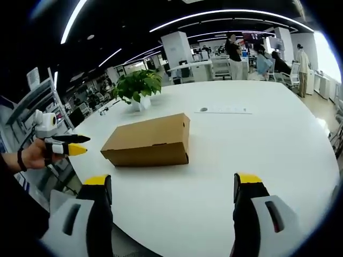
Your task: Operate the shoe box by opening the lid, removing the specified soft item, and placing it in the target area until the item is outside and the box remains undamaged.
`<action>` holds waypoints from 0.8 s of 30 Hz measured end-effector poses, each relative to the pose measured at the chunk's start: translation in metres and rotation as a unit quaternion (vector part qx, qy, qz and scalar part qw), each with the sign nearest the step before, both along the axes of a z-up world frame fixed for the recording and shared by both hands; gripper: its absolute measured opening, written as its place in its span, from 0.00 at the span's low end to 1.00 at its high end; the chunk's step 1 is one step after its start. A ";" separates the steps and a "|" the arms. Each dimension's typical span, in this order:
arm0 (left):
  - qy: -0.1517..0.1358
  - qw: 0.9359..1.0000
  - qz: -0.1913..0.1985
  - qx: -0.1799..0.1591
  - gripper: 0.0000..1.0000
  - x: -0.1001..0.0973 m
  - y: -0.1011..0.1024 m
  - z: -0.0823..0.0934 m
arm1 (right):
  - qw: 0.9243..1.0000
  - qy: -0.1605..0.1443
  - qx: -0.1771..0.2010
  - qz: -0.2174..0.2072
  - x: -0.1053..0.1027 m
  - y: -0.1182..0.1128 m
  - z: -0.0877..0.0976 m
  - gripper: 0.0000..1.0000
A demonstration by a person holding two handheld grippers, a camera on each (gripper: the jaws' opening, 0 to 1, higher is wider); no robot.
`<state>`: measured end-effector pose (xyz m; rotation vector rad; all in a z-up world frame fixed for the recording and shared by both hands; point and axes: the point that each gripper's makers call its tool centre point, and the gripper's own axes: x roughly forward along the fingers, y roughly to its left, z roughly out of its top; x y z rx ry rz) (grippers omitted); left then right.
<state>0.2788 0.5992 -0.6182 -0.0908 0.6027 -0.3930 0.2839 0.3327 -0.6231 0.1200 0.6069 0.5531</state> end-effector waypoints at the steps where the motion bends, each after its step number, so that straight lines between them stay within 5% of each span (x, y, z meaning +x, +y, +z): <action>1: 0.000 1.000 0.000 -0.001 0.74 0.000 0.000 0.000 | 1.000 0.000 0.001 0.000 0.000 0.000 0.000 0.89; 24: -0.002 1.000 0.001 -0.005 0.74 0.004 0.000 0.000 | 1.000 -0.001 0.001 -0.003 0.003 0.001 0.001 0.89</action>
